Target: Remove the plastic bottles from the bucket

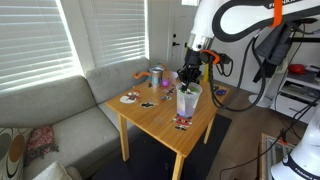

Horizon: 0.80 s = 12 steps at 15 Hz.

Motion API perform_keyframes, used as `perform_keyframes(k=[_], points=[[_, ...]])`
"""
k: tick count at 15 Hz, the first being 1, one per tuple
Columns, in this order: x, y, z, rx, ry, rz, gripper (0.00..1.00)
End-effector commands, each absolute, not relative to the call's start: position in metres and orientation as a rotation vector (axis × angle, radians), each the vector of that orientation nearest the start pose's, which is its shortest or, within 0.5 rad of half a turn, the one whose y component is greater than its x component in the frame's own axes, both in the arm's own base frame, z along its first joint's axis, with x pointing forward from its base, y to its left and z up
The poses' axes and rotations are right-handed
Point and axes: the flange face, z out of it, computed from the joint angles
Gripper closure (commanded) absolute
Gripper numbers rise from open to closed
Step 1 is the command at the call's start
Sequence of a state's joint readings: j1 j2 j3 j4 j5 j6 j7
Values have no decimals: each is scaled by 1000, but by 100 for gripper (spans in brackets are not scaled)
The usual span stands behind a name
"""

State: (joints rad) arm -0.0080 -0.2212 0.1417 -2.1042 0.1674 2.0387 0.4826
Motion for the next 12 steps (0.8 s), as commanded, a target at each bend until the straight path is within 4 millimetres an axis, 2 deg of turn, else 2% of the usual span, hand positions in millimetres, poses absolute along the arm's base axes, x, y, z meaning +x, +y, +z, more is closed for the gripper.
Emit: perform_keyframes(k=[1, 11, 12], points=[[508, 84, 525, -2877, 644, -156, 100], [505, 84, 538, -2874, 638, -188, 100], [506, 84, 538, -2875, 642, -198, 74]])
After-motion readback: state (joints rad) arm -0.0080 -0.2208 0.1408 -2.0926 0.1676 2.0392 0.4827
